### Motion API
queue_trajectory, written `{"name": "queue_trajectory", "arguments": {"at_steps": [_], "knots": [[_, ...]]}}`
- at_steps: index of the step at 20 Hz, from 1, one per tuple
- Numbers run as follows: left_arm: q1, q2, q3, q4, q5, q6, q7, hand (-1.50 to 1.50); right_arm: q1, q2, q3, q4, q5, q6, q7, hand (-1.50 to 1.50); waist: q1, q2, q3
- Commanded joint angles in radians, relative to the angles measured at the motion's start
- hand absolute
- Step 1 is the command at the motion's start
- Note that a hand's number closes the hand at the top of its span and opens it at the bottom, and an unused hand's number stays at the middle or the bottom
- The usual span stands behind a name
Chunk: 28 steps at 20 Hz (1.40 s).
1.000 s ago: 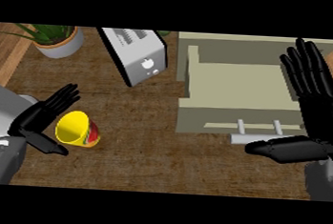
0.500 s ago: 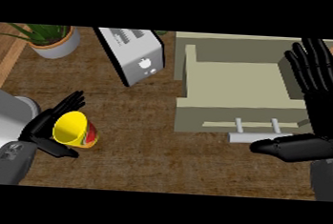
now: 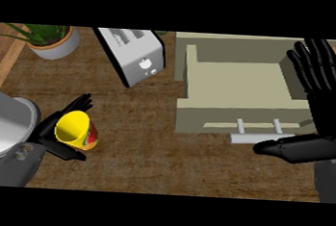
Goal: Pick up the cup, place it into the drawer and close the drawer
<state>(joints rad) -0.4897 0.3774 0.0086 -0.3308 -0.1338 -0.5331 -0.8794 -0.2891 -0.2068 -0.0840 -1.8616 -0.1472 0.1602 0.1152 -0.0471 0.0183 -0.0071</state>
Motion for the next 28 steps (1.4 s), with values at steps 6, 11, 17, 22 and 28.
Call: {"name": "queue_trajectory", "arguments": {"at_steps": [6, 11, 17, 22, 28], "knots": [[-0.045, -0.037, -0.027, 0.065, -0.015, -0.126, -0.166, -1.5, -0.023, 0.011, 0.029, 0.008, 0.029, -0.014, 0.021, -1.5, -0.003, 0.004, -0.001], [-0.046, -0.058, -0.042, 0.069, -0.001, -0.204, -0.163, -1.5, -0.009, 0.004, 0.012, 0.008, 0.021, -0.004, -0.001, -1.5, -0.01, 0.006, -0.001], [-0.024, -0.086, -0.047, -0.004, 0.016, -0.145, -0.257, 1.5, -0.029, -0.022, -0.015, 0.01, 0.008, 0.003, 0.02, -1.5, 0.003, 0.003, -0.002], [0.003, -0.077, -0.031, -0.023, 0.002, 0.061, -0.367, 1.5, 0.055, -0.012, -0.01, -0.019, 0.005, 0.023, -0.021, -1.5, 0.0, -0.002, 0.001], [-0.014, -0.155, 0.193, -0.01, 0.213, 0.265, -0.275, 1.5, 0.027, -0.007, -0.034, 0.006, -0.006, 0.002, -0.009, -1.5, 0.028, -0.007, 0.003]]}}
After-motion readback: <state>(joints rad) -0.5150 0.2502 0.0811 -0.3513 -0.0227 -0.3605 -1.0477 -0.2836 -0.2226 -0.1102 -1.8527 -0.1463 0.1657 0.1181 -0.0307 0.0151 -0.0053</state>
